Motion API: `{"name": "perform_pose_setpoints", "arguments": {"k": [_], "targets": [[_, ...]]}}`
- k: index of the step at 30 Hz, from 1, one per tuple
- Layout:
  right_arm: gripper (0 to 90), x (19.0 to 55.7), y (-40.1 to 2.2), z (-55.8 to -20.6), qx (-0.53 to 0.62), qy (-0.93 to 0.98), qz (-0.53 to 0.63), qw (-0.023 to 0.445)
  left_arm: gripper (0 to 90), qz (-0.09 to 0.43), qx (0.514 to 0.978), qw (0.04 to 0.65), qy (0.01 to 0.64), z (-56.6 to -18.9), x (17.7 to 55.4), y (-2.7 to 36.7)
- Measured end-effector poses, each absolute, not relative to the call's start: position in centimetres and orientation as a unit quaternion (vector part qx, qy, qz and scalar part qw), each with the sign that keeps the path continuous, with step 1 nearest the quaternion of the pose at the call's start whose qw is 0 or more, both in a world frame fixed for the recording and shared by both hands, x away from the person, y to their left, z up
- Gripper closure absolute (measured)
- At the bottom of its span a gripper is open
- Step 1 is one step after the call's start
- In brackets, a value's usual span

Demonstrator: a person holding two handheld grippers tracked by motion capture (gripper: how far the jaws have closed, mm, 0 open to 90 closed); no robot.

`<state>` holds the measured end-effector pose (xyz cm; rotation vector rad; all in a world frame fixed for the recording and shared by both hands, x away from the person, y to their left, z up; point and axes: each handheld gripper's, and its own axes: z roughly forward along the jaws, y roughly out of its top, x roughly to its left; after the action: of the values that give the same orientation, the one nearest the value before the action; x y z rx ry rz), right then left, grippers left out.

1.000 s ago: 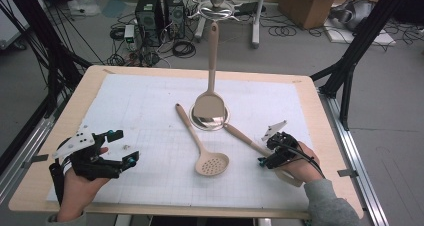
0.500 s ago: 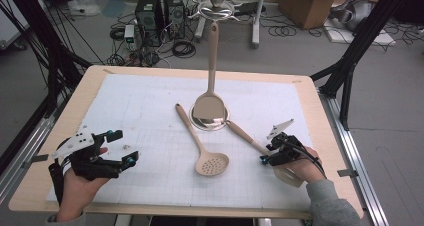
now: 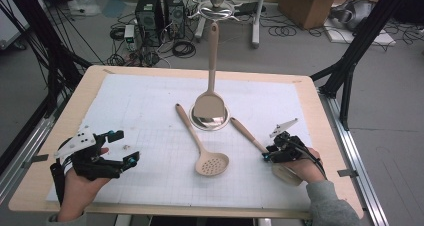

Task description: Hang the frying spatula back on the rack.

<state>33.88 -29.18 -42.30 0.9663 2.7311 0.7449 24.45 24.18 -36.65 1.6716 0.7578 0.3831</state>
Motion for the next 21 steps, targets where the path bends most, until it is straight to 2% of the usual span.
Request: {"name": "perform_pose_setpoints", "arguments": {"k": [7, 15, 21], "targets": [[65.6, 33.9, -29.32, -42.42, 0.352, 0.898, 0.255, 0.07, 6.0, 0.165, 0.717, 0.593, 0.327, -36.58, 24.37, 24.2], [77.5, 33.09, -28.95, -42.53, 0.363, 0.89, 0.259, 0.094, 6.1, 0.166, 0.716, 0.594, 0.327, -36.55, 24.31, 24.25], [77.9, 33.2, -29.19, -42.54, 0.374, 0.885, 0.266, 0.082, 6.1, 0.165, 0.718, 0.592, 0.326, -36.61, 24.36, 24.1]]}}
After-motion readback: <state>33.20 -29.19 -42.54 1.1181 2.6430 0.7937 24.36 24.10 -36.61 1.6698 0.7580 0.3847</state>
